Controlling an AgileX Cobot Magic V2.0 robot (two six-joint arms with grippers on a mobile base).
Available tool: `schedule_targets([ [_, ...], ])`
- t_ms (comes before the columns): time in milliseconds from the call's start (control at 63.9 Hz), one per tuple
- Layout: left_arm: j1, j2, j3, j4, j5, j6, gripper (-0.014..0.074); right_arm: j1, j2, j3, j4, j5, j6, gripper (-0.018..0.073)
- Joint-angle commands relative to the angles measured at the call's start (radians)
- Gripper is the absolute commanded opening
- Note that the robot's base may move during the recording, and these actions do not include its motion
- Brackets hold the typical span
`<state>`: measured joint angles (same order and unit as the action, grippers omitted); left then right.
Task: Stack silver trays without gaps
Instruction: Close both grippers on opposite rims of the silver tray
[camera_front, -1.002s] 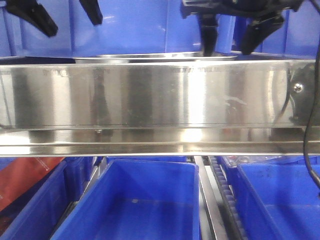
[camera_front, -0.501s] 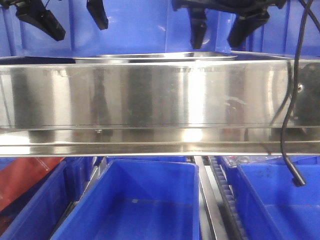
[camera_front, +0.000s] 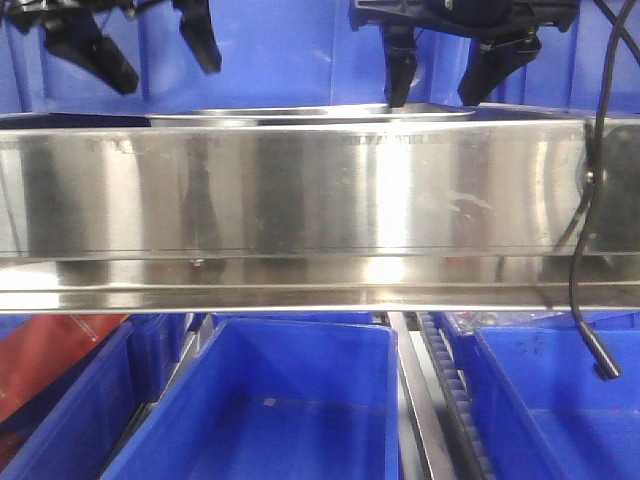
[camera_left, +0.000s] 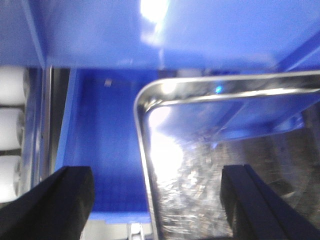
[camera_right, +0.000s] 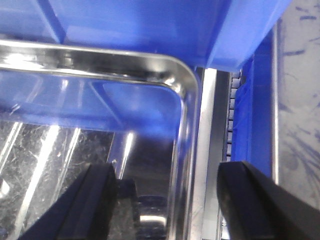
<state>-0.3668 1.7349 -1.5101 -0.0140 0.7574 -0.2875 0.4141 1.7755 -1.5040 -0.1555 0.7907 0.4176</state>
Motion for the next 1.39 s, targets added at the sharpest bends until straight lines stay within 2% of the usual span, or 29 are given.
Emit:
schedule_targets([
  [0,0.002,0.0,-0.008,-0.006,-0.008,-0.006,0.0421,-0.003,-0.003,-0.008,-0.004,-0.017,-0.001,0.0349],
  [266,0.002,0.044,-0.008,-0.002,0.029,-0.006,0.0421,-0.003,-0.003,-0.008,-0.005,-0.013,-0.001,0.0349],
  [876,0.002,0.055,-0.008,-0.002,0.029,-0.006,0.0421,-0.003,0.031,-0.008,-0.003,0.023,-0.001,0.0349],
  [1236,0.002,0.063,-0.008,-0.002,0.029,-0.006,0.0419,-0.003,0.049,-0.008,0.011,0.031,-0.001,0.0275],
  [1377,0.002,0.063,-0.008,-0.002,0.029,-0.006,0.0378,-0.003,0.049,-0.008,0.011,0.026,-0.001,0.0275],
])
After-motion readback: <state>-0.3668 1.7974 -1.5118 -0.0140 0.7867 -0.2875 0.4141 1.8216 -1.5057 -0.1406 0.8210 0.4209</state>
